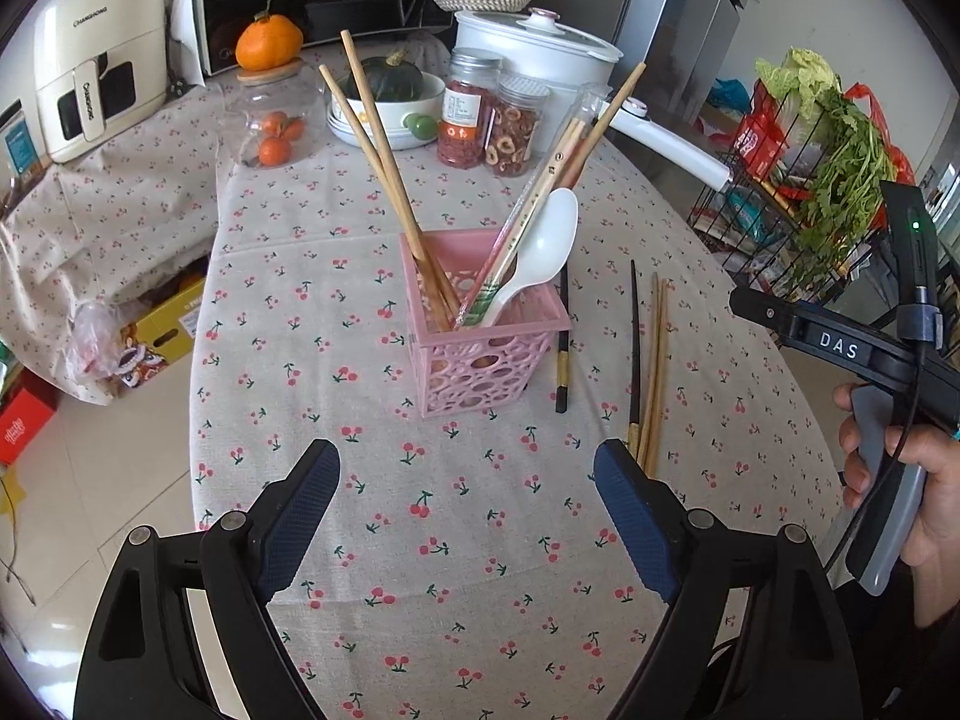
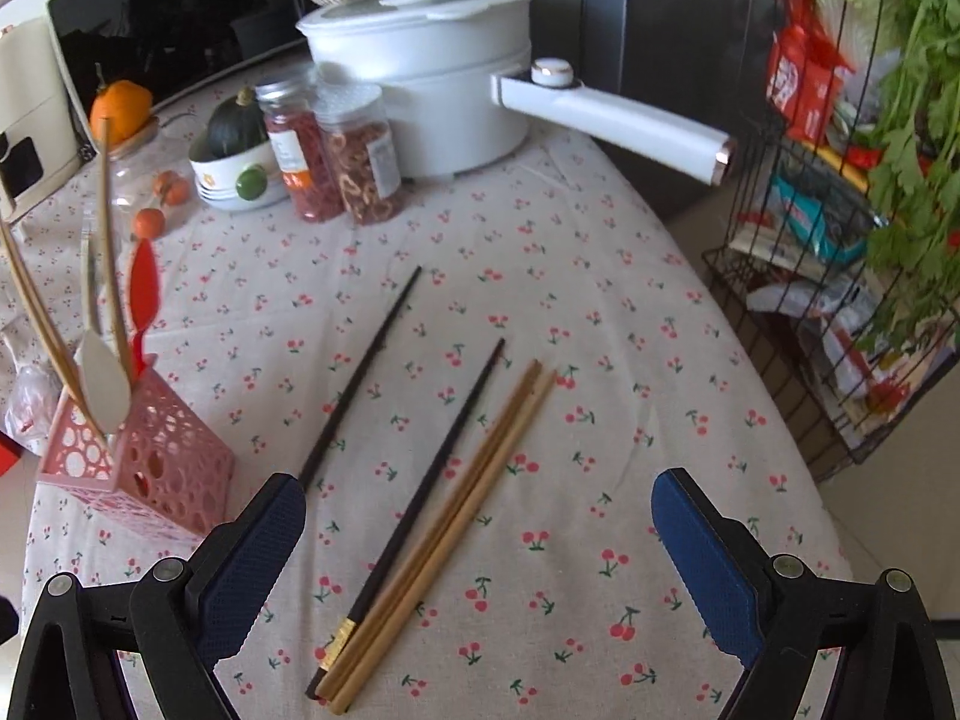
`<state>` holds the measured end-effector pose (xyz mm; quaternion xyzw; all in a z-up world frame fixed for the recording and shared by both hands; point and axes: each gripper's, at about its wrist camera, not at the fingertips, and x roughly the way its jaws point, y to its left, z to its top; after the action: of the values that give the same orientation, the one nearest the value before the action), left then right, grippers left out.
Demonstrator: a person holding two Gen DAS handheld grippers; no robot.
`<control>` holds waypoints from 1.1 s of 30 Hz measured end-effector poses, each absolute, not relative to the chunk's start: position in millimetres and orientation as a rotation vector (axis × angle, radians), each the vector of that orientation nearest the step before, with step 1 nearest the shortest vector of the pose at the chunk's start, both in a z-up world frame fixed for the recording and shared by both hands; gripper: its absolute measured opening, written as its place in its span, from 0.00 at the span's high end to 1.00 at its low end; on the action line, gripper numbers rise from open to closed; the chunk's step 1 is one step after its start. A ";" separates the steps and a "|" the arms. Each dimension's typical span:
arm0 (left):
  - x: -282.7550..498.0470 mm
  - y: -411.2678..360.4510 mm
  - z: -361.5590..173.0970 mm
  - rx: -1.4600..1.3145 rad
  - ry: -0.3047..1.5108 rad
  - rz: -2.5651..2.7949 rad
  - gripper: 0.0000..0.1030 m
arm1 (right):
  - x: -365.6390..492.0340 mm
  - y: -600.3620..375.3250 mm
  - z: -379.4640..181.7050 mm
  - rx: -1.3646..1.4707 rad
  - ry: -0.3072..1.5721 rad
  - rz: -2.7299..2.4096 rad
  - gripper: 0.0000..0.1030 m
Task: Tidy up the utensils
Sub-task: 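Move both tools back over the remaining loose chopsticks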
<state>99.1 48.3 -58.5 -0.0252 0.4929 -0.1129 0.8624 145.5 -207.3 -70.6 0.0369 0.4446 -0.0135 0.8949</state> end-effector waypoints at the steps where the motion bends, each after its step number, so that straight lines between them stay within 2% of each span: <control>1: 100.9 48.1 -61.0 -0.056 1.043 -0.238 0.14 | 151.5 -212.9 -77.8 0.093 0.947 -0.036 0.07; 9: 111.3 41.0 -72.6 -0.054 1.085 -0.252 0.14 | 193.5 -241.8 -135.2 0.185 1.146 -0.095 0.09; 12: 113.9 34.4 -74.5 -0.042 1.090 -0.265 0.14 | 203.1 -240.2 -144.2 0.173 1.171 -0.084 0.15; 14: 115.9 30.6 -77.2 -0.036 1.099 -0.268 0.14 | 208.2 -238.3 -150.0 0.147 1.186 -0.094 0.24; 16: 117.1 28.2 -79.8 -0.033 1.111 -0.274 0.14 | 212.3 -237.7 -157.2 0.146 1.212 -0.099 0.36; 18: 117.2 26.4 -81.3 -0.031 1.116 -0.280 0.14 | 215.9 -236.8 -163.3 0.151 1.236 -0.096 0.42; 21: 116.0 24.8 -81.6 -0.031 1.119 -0.284 0.14 | 218.1 -236.9 -163.5 0.177 1.228 -0.090 0.47; 30: 111.3 25.7 -78.5 -0.035 1.110 -0.299 0.14 | 223.7 -228.1 -164.0 0.165 1.234 -0.095 0.54; 33: 110.1 24.3 -77.7 -0.028 1.105 -0.301 0.14 | 224.1 -226.7 -164.7 0.129 1.259 -0.122 0.63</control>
<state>110.1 24.3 -77.7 -0.0132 0.5227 -0.1424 0.8405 224.1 -226.7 -164.7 0.0604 0.5878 -0.0570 0.8048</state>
